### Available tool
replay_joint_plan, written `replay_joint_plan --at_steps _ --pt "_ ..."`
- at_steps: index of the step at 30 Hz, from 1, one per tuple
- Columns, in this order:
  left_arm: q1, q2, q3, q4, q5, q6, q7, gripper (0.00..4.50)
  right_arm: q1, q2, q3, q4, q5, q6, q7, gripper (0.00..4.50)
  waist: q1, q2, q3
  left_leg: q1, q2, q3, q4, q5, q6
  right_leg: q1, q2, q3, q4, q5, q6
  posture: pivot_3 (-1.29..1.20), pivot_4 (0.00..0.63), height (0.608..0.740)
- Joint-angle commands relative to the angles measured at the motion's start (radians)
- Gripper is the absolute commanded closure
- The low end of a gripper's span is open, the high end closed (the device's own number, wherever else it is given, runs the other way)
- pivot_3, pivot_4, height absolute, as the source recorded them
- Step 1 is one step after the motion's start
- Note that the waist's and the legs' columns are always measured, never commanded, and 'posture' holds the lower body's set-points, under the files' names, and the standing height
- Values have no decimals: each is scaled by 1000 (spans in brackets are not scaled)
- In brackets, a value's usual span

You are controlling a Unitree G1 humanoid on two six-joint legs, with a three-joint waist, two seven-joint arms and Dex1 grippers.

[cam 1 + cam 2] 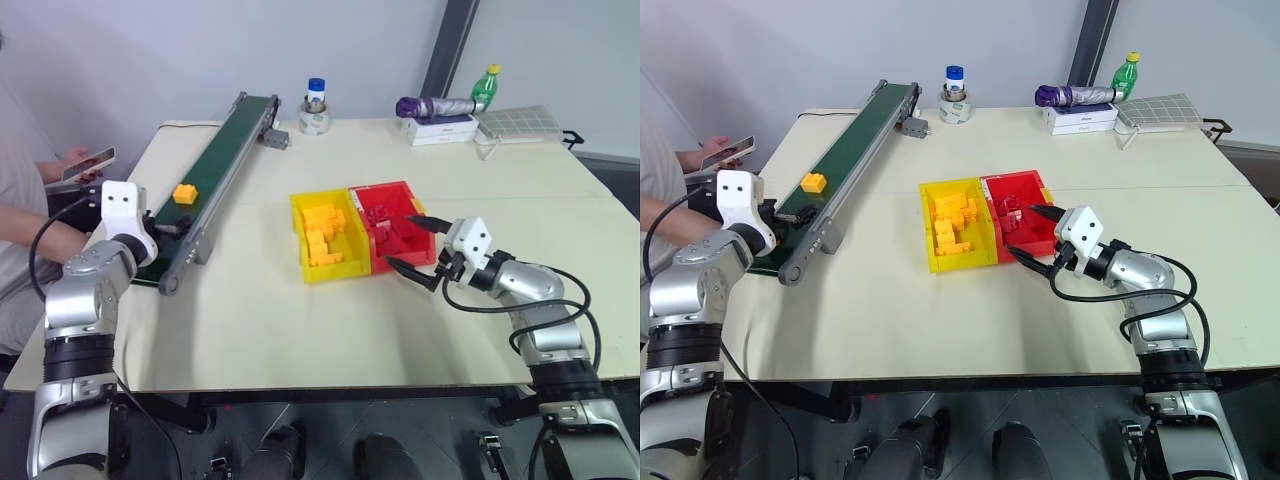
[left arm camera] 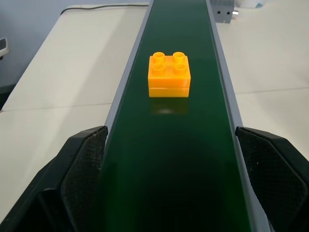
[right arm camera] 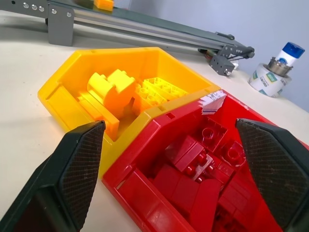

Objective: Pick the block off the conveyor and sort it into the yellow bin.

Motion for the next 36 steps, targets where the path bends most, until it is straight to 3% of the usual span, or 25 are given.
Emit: replay_joint_plan --at_steps 1,12,15,20,27,31,36 --pt "-21 19 9 -4 8 -16 -9 30 0 -14 -22 -43 14 -3 -4 0 0 0 0 0 0 0 0 0 0 0 0 0 0 0 0 0 150 740" --pt "-16 11 10 -7 7 -11 -22 30 -7 -10 -15 -39 12 -2 -2 0 0 0 0 0 0 0 0 0 0 0 0 0 0 0 0 0 150 740" --pt "-8 9 8 -12 6 3 -22 777 -8 -9 -14 -39 12 0 -2 0 0 0 0 0 0 0 0 0 0 0 0 0 0 0 0 0 150 740" --pt "1 5 11 -24 6 21 -12 3265 -6 -11 -16 -37 12 -2 -2 0 1 0 0 0 0 0 0 0 0 0 0 0 0 0 0 0 150 740" --pt "-43 -57 68 -89 -68 -14 3 3220 -9 -8 -16 -31 10 -5 -4 0 2 0 0 1 0 0 1 0 0 1 0 0 0 0 0 0 150 740" --pt "-46 -95 6 -220 -123 -23 -85 3220 -16 -7 -14 -25 9 -6 -4 0 2 0 0 0 0 0 2 0 0 4 0 0 0 0 0 0 150 740" --pt "-60 -168 -177 -283 -92 -40 -160 3220 -24 -3 -11 -17 6 -10 -5 0 2 0 0 1 0 0 2 0 0 6 0 0 0 0 0 0 150 740"
